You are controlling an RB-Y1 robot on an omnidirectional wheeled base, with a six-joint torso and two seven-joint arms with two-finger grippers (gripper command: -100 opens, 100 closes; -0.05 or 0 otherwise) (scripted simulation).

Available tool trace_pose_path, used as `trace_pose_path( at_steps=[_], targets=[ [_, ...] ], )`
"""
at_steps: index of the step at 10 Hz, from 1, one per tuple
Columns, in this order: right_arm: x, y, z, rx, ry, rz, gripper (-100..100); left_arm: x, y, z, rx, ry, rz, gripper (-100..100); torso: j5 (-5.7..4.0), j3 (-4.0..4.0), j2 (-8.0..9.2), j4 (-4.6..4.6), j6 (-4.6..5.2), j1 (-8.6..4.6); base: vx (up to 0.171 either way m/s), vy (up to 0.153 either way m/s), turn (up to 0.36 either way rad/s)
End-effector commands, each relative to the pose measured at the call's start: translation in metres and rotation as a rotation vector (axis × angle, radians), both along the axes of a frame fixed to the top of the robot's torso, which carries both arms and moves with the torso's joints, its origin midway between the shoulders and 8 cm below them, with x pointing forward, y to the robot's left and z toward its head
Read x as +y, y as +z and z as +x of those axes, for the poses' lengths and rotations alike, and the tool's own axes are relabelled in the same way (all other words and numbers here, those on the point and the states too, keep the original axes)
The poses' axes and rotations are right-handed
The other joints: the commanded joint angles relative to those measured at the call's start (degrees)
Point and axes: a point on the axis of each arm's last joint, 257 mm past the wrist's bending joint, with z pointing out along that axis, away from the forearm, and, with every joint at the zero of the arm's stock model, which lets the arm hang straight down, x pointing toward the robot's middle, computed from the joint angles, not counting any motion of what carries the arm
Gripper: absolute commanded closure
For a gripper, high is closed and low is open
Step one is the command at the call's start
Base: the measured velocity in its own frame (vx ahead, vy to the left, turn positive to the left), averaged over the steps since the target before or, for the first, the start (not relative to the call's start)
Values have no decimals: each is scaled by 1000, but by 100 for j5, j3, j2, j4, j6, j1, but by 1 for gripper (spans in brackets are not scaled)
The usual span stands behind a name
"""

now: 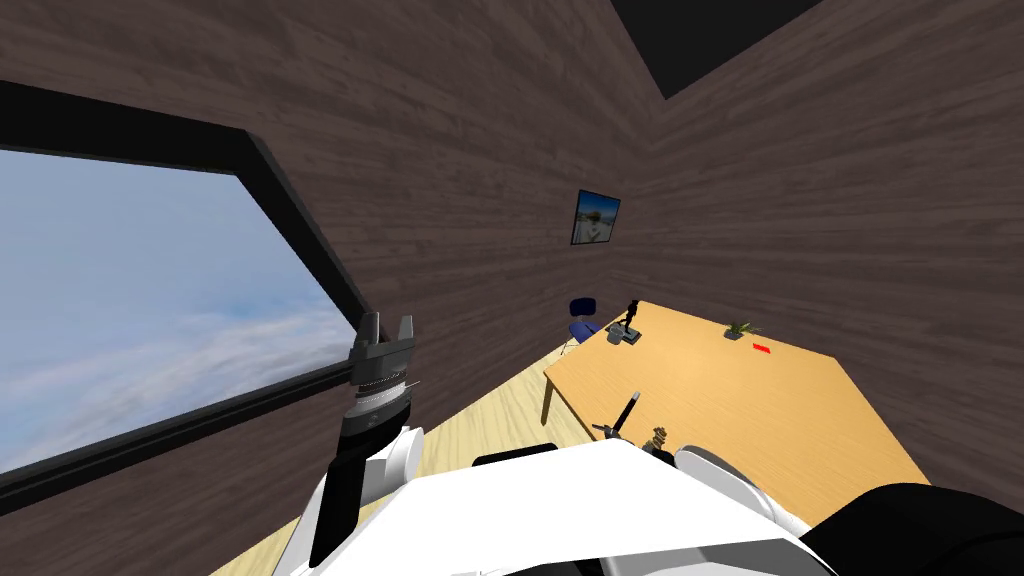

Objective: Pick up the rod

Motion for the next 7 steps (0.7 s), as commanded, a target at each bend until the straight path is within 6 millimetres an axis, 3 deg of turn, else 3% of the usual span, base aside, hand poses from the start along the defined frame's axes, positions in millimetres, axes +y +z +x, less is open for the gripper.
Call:
trace_pose_path(
  at_steps=[1,3,4,7],
  targets=[
    [-13,-2,-7,11,29,-42,-100,0,0,0,0,0,0,0,0,0,0,0,0,0,9,-28,155],
    [-58,-17,-35,63,103,-171,-100,0,0,0,0,0,0,0,1,-2,-3,-1,0,1,19,-36,300],
    [-59,-18,-35,61,113,-180,-100,0,0,0,0,0,0,0,0,-3,-6,-1,1,-3,12,-39,182],
    [-122,-30,-71,135,217,-345,-100,0,0,0,0,0,0,0,0,-6,-10,-2,2,-4,22,-45,317]
  ],
)
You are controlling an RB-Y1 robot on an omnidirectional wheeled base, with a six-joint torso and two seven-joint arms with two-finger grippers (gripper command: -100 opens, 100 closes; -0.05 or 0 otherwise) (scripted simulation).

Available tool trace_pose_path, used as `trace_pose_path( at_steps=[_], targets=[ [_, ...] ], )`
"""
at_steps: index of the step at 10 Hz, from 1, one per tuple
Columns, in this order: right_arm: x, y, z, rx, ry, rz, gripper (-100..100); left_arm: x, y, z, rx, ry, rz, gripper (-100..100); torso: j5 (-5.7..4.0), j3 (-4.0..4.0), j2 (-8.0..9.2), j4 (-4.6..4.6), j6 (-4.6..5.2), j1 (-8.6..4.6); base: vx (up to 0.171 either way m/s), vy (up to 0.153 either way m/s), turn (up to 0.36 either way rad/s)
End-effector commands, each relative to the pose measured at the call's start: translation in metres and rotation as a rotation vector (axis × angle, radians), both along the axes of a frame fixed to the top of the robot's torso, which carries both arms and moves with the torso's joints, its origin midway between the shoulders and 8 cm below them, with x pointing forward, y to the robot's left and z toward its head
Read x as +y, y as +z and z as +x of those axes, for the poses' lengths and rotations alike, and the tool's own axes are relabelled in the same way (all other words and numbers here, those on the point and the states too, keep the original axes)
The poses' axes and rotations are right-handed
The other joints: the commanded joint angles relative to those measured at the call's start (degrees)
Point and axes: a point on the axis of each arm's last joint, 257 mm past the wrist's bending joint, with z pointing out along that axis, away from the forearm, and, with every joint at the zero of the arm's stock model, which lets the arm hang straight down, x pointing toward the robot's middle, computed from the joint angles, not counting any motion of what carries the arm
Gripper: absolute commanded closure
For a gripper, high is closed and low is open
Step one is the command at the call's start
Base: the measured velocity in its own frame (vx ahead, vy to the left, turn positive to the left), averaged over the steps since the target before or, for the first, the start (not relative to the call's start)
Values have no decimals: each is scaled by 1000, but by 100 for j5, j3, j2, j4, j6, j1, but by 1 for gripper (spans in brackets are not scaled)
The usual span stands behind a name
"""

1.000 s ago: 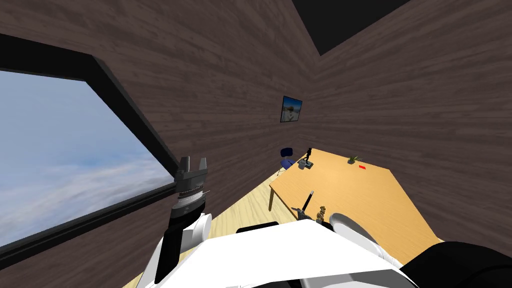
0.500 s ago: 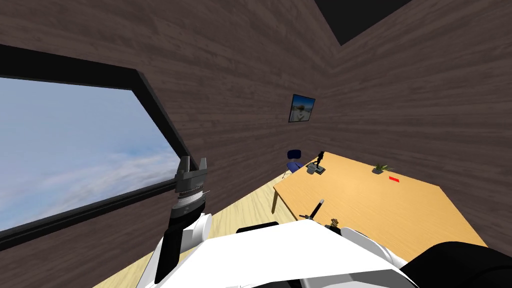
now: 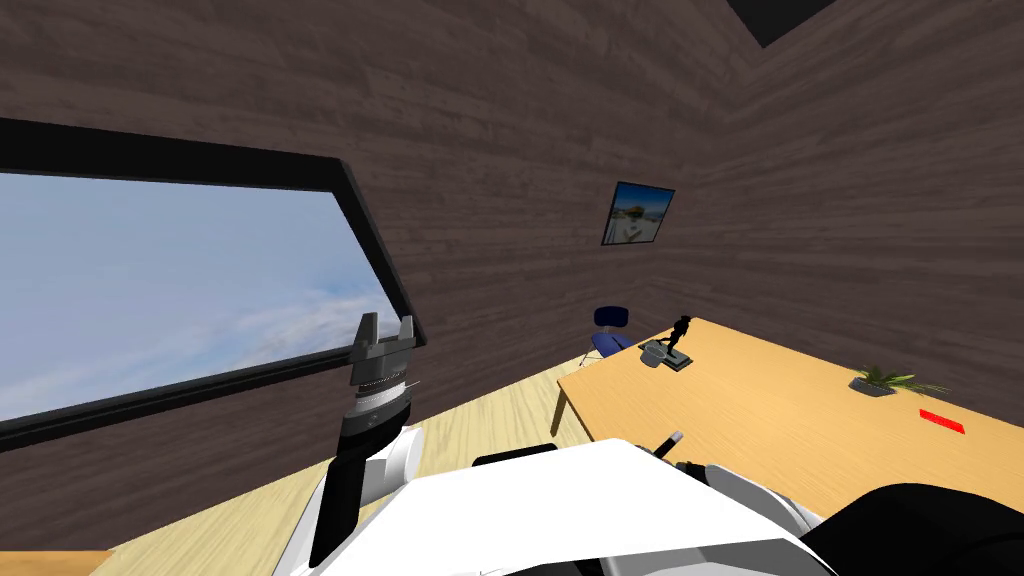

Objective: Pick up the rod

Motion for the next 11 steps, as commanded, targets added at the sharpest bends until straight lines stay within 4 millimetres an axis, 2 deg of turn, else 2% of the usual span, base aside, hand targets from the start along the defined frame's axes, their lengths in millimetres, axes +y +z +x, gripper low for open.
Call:
trace_pose_path(
  at_steps=[1,2,4,7,8,9,10,11],
  targets=[
    [-33,-2,-19,40,51,-79,-100,0,0,0,0,0,0,0,0,0,0,0,0,0,28,-62,315],
    [-33,-2,-19,40,51,-79,-100,0,0,0,0,0,0,0,-1,-1,-2,-1,2,-2,22,-47,93],
    [-62,-4,-37,79,94,-149,-100,0,0,0,0,0,0,0,1,1,1,0,4,12,20,-30,160],
    [-89,-4,-54,120,133,-212,-100,0,0,0,0,0,0,0,1,0,-1,0,5,10,21,-35,168],
    [-83,-6,-50,112,128,-200,-100,0,0,0,0,0,0,0,1,0,-1,0,6,13,9,-15,19],
    [-84,-5,-51,113,128,-203,0,0,0,0,0,0,0,0,2,2,3,0,8,20,0,0,0],
    [-80,-15,-55,109,118,-203,-100,0,0,0,0,0,0,0,3,3,6,1,8,25,3,-13,72],
    [-77,-19,-57,108,113,-203,-100,0,0,0,0,0,0,0,2,4,7,1,7,22,-1,-27,81]
  ],
)
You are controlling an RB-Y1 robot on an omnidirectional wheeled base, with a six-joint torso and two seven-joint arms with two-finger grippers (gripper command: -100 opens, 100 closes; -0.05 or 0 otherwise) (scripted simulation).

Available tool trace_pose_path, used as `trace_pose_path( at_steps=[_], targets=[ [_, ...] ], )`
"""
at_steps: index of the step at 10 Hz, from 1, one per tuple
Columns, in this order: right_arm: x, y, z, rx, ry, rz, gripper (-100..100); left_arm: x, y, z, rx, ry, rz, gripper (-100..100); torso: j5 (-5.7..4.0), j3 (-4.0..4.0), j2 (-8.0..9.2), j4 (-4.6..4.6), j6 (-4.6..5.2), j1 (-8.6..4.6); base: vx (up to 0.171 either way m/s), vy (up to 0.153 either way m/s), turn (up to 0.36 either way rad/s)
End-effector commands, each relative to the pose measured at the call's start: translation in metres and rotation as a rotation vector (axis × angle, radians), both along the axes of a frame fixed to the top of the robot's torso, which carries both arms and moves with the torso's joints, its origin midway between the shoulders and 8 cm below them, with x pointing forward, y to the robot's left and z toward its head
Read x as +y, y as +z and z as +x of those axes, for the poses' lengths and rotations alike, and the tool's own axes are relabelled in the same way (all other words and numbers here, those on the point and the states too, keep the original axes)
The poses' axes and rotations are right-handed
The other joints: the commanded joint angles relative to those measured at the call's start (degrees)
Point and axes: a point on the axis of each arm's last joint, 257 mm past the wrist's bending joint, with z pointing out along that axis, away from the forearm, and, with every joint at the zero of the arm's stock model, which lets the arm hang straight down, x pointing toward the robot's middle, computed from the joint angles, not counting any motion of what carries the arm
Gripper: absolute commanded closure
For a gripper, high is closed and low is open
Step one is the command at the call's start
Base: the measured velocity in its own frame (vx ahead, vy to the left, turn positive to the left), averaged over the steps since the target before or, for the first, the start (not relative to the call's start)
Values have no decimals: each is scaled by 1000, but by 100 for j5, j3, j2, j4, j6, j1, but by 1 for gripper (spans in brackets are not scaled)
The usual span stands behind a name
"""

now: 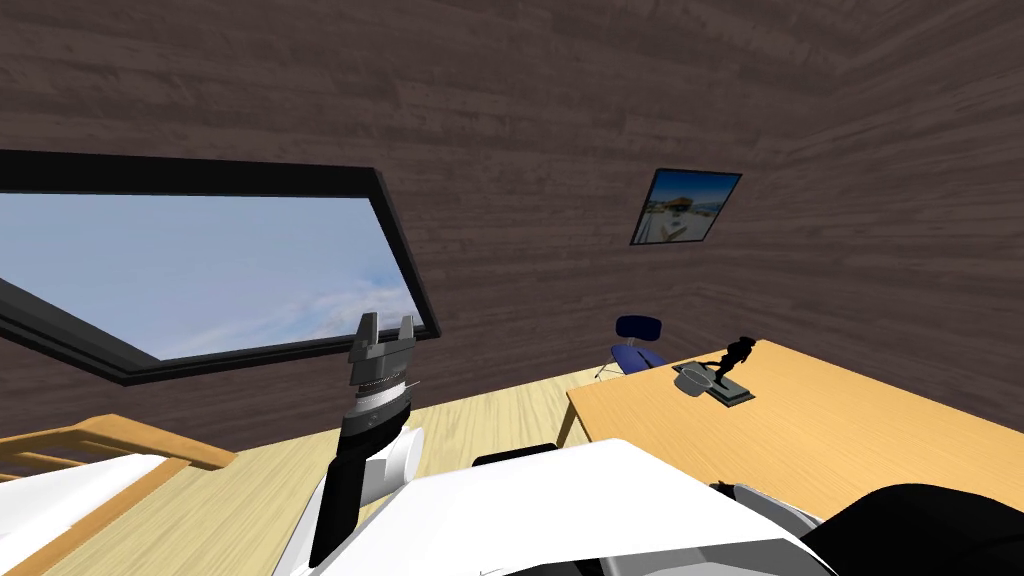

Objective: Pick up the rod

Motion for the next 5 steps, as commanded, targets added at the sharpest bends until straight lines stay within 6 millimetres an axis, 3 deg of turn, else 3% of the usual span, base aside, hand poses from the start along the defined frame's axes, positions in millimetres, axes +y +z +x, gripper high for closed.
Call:
trace_pose_path(
  at_steps=[1,2,3,5],
  targets=[
    [5,-10,-5,-5,-8,-2,-100,0,0,0,0,0,0,0,0,0,0,0,0,0,-3,-33,71],
    [3,-7,-3,-2,-7,0,-100,0,0,0,0,0,0,0,-1,1,1,0,1,-3,-2,-15,14],
    [3,-8,-3,-3,-6,-1,100,0,0,0,0,0,0,0,1,1,1,0,1,3,0,0,0],
    [2,-8,-4,-1,-6,-1,100,0,0,0,0,0,0,0,1,1,-1,3,-2,8,0,0,0]
  ],
)
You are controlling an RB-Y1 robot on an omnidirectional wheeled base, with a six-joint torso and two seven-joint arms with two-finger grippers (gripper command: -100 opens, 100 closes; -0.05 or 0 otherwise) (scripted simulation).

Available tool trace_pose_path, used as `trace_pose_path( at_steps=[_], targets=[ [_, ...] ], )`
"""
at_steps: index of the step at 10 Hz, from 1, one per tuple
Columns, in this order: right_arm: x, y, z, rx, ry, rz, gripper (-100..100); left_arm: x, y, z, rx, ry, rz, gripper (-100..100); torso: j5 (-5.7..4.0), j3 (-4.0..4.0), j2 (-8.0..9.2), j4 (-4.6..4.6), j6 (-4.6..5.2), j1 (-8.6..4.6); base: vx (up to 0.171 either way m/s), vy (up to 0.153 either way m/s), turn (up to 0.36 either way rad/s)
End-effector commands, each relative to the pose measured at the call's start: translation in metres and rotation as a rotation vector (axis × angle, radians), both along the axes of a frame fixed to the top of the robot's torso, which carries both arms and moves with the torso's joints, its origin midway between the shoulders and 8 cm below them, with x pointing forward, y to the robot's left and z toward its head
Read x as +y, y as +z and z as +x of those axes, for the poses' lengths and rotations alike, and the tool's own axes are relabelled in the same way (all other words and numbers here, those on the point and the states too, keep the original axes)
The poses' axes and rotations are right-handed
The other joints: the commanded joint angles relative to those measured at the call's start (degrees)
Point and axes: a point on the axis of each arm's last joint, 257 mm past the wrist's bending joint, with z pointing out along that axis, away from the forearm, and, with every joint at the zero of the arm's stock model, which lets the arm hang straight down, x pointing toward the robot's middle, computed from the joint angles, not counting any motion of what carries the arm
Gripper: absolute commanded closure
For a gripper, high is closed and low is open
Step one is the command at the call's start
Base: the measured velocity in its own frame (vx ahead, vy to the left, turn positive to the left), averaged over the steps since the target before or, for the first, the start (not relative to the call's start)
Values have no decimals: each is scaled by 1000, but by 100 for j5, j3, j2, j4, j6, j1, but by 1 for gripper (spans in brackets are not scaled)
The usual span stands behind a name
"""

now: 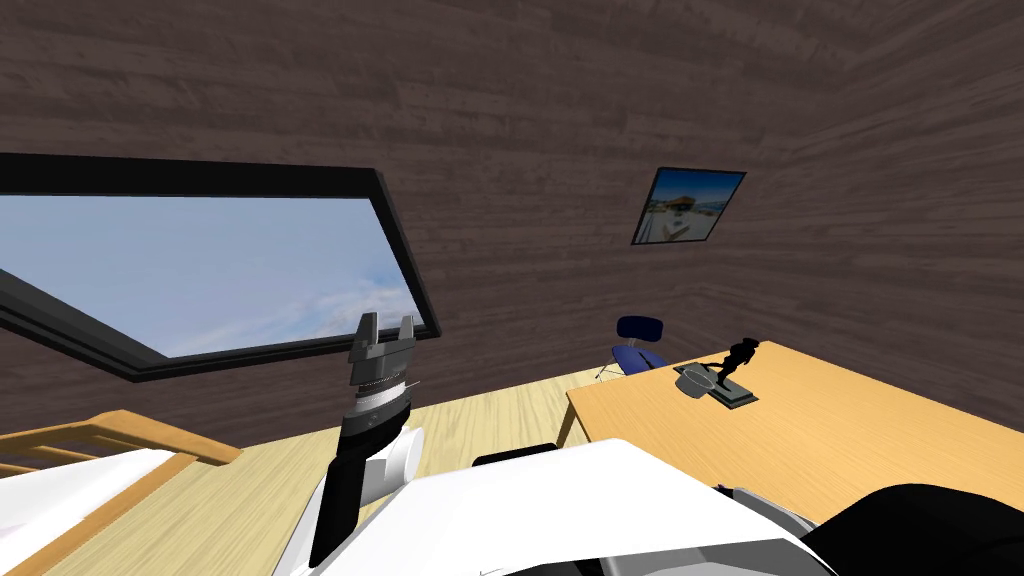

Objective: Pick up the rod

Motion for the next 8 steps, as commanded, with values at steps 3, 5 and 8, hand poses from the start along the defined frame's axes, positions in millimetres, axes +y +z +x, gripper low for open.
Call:
trace_pose_path(
  at_steps=[3,5,8],
  targets=[
    [0,0,0,0,0,0,0,0,0,0,0,0,0,0,1,0,0,0,0,1,0,0,0],
    [-5,12,5,3,12,1,100,0,0,0,0,0,0,0,4,0,1,0,3,6,0,19,-73],
    [-6,14,6,4,14,0,0,0,0,0,0,0,0,0,2,-1,0,-1,2,8,1,13,-22]
  ],
)
